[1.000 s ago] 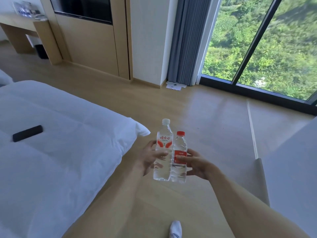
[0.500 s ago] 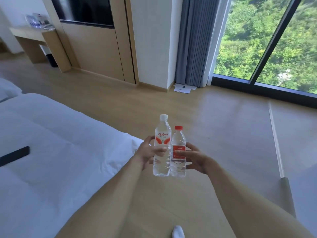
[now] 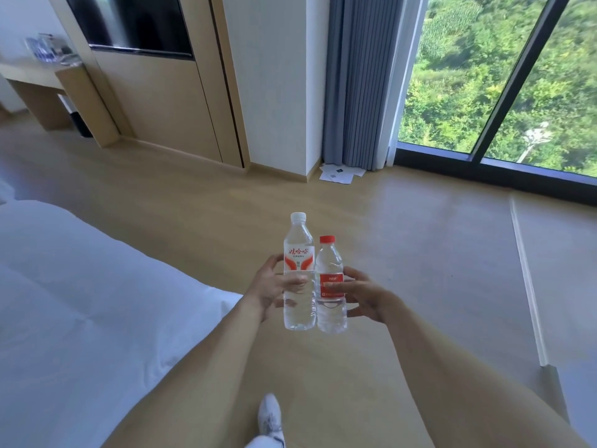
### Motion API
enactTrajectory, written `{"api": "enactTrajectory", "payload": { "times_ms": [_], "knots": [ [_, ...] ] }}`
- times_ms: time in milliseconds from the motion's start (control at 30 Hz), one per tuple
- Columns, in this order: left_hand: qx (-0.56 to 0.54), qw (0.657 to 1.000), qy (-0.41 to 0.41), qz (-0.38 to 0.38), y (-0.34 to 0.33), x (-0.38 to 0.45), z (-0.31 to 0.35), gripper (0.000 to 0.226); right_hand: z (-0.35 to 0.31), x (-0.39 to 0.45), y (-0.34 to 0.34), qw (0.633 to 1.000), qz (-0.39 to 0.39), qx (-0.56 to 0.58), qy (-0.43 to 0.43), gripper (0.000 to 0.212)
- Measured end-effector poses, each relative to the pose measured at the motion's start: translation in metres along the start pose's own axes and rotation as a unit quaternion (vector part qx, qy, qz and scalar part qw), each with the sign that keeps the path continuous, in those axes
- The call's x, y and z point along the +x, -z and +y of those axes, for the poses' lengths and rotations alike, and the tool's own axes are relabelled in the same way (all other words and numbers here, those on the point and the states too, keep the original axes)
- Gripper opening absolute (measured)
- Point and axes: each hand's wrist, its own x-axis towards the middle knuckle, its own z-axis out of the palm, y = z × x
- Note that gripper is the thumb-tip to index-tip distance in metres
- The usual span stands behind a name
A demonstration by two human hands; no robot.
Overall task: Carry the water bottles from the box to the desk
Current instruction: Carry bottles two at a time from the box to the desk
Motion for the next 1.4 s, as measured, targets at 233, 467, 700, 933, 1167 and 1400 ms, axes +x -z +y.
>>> {"api": "enactTrajectory", "payload": {
  "times_ms": [233,467,700,933,1167,1400],
  "knots": [
    [-0.005,1.0,0.005,-0.008,0.02,0.098,0.031,0.061,-0.052,0.085,0.014,1.0,0.018,-0.013,-0.002,0.046],
    [-0.041,0.999,0.01,-0.011,0.071,0.215,0.081,0.06,-0.137,0.204,0.004,0.999,0.015,-0.05,-0.009,0.047],
    [-0.057,0.998,0.005,0.026,0.139,0.307,0.141,0.061,-0.22,0.313,-0.027,0.998,-0.001,-0.06,0.0,0.047],
    [-0.072,0.995,-0.012,0.067,0.198,0.369,0.18,0.064,-0.276,0.405,-0.056,0.994,-0.047,-0.098,0.002,0.047],
    [-0.086,0.988,-0.015,0.128,0.253,0.432,0.21,0.069,-0.327,0.506,-0.084,0.989,-0.114,-0.096,0.005,0.052],
    [-0.113,0.967,-0.027,0.226,0.298,0.514,0.256,0.071,-0.394,0.627,-0.111,0.973,-0.194,-0.121,0.001,0.056]
  ]
}}
